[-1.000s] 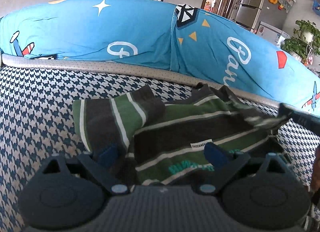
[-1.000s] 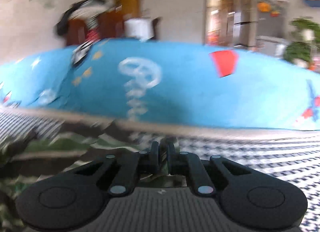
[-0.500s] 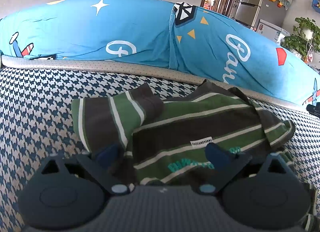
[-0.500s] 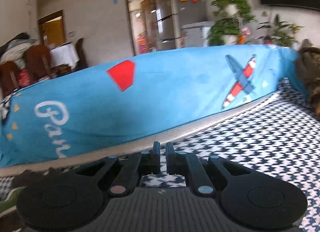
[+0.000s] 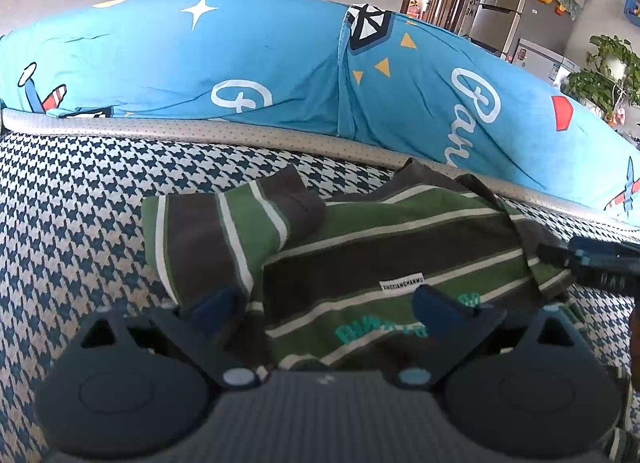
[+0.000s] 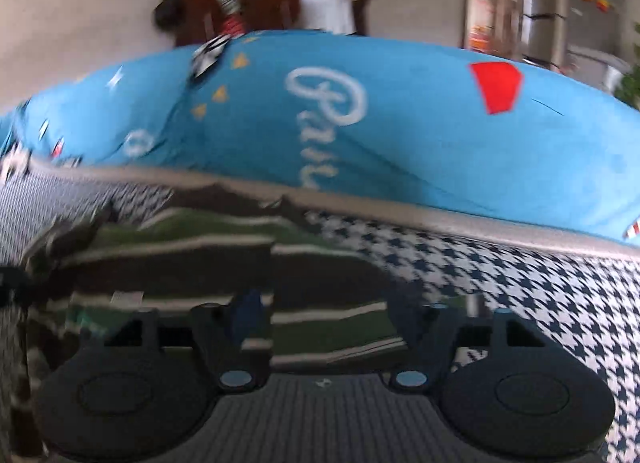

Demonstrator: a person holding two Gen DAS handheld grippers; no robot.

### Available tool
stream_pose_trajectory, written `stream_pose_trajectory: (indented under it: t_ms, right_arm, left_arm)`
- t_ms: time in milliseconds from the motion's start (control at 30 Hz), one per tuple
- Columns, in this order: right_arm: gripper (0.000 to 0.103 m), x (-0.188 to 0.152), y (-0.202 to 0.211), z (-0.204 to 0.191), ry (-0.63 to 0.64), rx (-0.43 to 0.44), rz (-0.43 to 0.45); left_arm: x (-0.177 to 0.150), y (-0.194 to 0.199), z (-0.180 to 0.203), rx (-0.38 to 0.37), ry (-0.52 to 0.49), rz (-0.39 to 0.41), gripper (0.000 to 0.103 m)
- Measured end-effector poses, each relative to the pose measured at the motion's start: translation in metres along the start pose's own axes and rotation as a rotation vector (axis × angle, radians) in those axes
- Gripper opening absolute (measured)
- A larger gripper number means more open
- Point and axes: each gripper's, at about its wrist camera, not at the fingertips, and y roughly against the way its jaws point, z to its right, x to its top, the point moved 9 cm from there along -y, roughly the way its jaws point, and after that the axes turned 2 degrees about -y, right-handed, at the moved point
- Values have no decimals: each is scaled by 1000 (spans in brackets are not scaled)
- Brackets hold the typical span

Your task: Fold clothes

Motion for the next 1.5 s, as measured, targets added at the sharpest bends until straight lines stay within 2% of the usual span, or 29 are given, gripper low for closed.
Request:
stream_pose_trajectory:
  t_ms: [233, 300, 367, 467, 500, 600, 733, 867, 900, 933, 967, 1000, 1133, 1200, 1500]
  right_arm:
    - [72, -17, -14, -2, 114, -87, -46]
    - [65, -19, -17, 0, 127, -106, -52]
    - [45, -17, -17, 4, 112, -114, -51]
    - [27, -12, -17, 11, 69, -115, -44]
    - [24, -10, -16, 12, 46, -107, -39]
    - [9, 1, -11, 19, -18, -104, 0]
    - [9, 21, -2, 38, -144, -144, 90]
    - [12, 33, 12, 80, -318, -311, 187]
    - [17, 34, 15, 90, -344, -355, 199]
    - [37, 34, 18, 98, -366, -397, 206]
    - [46, 34, 22, 106, -389, -438, 214]
    - [46, 35, 26, 112, -409, -461, 229]
    - [48, 38, 34, 118, -431, -427, 225]
    - [48, 36, 32, 115, -451, -389, 189]
    - [48, 20, 27, 66, -360, -215, 79]
  left_arm:
    - [-1, 2, 3, -3, -9, 3, 101]
    - [-1, 2, 5, -7, -12, 2, 101]
    - [-2, 3, 6, -12, -14, 0, 101]
    - [-4, 4, 7, -18, -16, -5, 101]
    - [-4, 4, 7, -20, -17, -6, 101]
    - [-6, 4, 8, -23, -20, -10, 101]
    - [-9, 5, 10, -28, -24, -15, 101]
    - [-12, 1, 11, -30, -32, -31, 101]
    - [-13, 0, 11, -32, -32, -36, 101]
    - [-13, 0, 11, -33, -31, -40, 101]
    - [-14, 0, 12, -34, -31, -42, 101]
    - [-14, 0, 12, -36, -32, -42, 101]
    - [-13, 2, 15, -48, -29, -40, 103]
    - [-12, 4, 16, -48, -30, -33, 103]
    - [-8, 7, 15, -33, -37, -14, 103]
